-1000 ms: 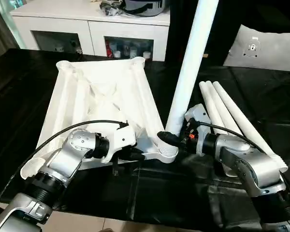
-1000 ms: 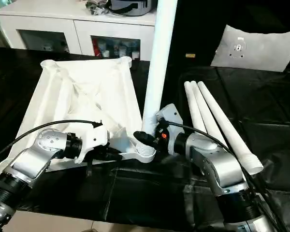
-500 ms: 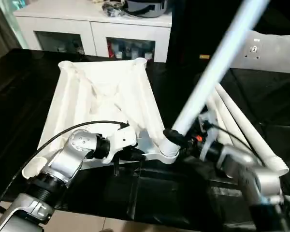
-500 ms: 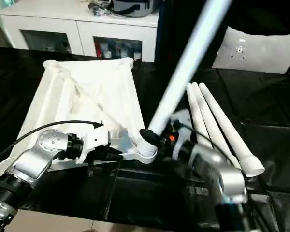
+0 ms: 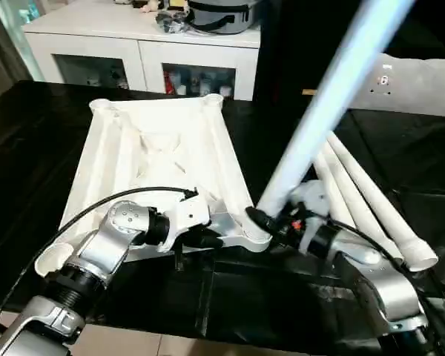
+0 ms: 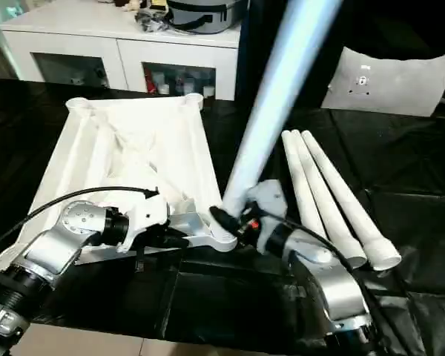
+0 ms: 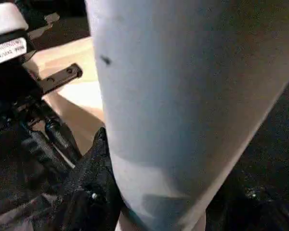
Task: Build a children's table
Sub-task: Insert table leg to table base
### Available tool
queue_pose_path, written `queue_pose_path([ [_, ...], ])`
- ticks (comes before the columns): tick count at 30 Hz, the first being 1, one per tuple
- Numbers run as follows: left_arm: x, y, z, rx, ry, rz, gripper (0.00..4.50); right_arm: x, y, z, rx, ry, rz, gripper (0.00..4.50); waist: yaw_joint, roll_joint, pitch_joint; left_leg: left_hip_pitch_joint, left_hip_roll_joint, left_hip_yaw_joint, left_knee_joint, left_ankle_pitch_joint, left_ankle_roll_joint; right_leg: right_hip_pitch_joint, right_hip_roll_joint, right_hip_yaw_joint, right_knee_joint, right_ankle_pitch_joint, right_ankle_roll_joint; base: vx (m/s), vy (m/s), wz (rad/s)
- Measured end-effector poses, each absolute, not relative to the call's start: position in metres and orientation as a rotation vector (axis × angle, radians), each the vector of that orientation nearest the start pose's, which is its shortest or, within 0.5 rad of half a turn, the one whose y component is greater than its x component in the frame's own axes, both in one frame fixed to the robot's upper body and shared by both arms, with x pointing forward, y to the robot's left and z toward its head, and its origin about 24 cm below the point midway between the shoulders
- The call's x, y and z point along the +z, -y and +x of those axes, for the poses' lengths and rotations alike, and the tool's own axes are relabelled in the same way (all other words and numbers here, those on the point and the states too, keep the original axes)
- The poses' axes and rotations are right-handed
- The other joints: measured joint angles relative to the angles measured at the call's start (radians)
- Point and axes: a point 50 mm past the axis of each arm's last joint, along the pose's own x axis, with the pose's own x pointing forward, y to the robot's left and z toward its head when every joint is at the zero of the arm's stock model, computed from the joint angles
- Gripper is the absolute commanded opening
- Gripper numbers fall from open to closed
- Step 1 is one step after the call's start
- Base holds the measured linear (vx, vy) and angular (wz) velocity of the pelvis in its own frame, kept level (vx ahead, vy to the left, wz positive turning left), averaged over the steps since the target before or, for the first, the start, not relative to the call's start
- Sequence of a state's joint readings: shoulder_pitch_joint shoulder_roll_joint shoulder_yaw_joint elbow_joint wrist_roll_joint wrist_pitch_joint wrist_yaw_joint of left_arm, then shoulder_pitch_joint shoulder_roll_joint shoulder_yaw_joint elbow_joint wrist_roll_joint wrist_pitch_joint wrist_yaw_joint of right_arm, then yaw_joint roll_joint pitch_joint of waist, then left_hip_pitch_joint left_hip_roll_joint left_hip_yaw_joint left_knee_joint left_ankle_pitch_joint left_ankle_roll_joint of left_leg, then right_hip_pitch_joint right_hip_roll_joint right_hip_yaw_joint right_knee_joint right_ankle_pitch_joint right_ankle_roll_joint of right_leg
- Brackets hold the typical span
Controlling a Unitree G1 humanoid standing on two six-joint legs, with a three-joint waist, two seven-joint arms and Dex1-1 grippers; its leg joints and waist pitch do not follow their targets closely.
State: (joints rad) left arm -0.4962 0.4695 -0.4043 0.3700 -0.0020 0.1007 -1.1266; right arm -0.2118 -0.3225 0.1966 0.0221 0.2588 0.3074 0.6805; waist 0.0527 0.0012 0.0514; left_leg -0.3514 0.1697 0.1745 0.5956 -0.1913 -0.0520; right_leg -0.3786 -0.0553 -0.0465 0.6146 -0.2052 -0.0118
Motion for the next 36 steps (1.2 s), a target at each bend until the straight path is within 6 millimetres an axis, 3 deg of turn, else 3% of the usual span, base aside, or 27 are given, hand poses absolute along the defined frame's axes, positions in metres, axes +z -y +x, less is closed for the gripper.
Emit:
queue_pose_path([
  [6, 0.056, -0.133, 0.297, -1.398, -0.413, 0.589, 0.0, 0.062, 0.124, 0.275, 0.986, -0.241, -0.096, 1.9, -0.003, -0.016, 0.003, 0.001, 0.0, 0.0, -0.011, 0.0, 0.0, -0.002, 0.001, -0.001, -0.002, 0.0, 0.0, 0.0, 0.0, 0.0],
  [9, 0.064, -0.135, 0.302, -1.422, -0.415, 0.623, 0.0, 0.066, 0.124, 0.277, 1.027, -0.238, -0.111, 1.9, -0.005, -0.028, 0.017, 0.001, -0.001, 0.0, -0.016, 0.0, -0.001, -0.004, 0.001, -0.001, -0.003, 0.0, 0.0, 0.0, 0.0, 0.0],
  [13, 0.072, -0.139, 0.307, -1.442, -0.423, 0.659, 0.0, 0.07, 0.122, 0.278, 1.072, -0.243, -0.116, 1.9, -0.01, -0.036, 0.032, 0.001, -0.001, 0.0, -0.022, 0.001, -0.001, -0.005, 0.001, 0.0, -0.006, -0.001, 0.001, 0.0, 0.0, 0.0],
  [17, 0.076, -0.143, 0.308, -1.45, -0.431, 0.678, 0.0, 0.072, 0.118, 0.278, 1.101, -0.238, -0.11, 1.9, -0.021, -0.041, 0.036, 0.001, -0.002, 0.001, -0.027, 0.001, -0.002, -0.004, 0.001, 0.0, -0.014, -0.002, -0.001, 0.0, 0.0, 0.0],
  [23, 0.078, -0.15, 0.308, -1.424, -0.446, 0.677, 0.0, 0.072, 0.111, 0.28, 1.097, -0.227, -0.089, 1.9, -0.03, -0.042, 0.039, 0.002, -0.002, 0.003, -0.036, 0.001, -0.002, -0.004, 0.001, 0.0, -0.019, -0.002, -0.001, 0.0, 0.0, 0.0],
  [29, 0.077, -0.16, 0.296, -1.251, -0.481, 0.556, 0.0, 0.072, 0.097, 0.283, 1.016, -0.194, -0.044, 1.9, -0.05, -0.038, 0.048, 0.002, -0.003, 0.0, -0.041, 0.002, -0.005, -0.01, 0.001, -0.001, -0.021, -0.003, -0.001, 0.0, 0.0, 0.0],
  [36, 0.077, -0.142, 0.277, -1.042, -0.515, 0.376, 0.0, 0.074, 0.093, 0.292, 0.848, -0.155, -0.011, 1.9, -0.07, -0.031, 0.052, -0.004, -0.005, 0.0, -0.041, 0.002, -0.004, -0.021, 0.001, 0.0, -0.038, -0.002, -0.002, -0.002, 0.004, -0.03],
])
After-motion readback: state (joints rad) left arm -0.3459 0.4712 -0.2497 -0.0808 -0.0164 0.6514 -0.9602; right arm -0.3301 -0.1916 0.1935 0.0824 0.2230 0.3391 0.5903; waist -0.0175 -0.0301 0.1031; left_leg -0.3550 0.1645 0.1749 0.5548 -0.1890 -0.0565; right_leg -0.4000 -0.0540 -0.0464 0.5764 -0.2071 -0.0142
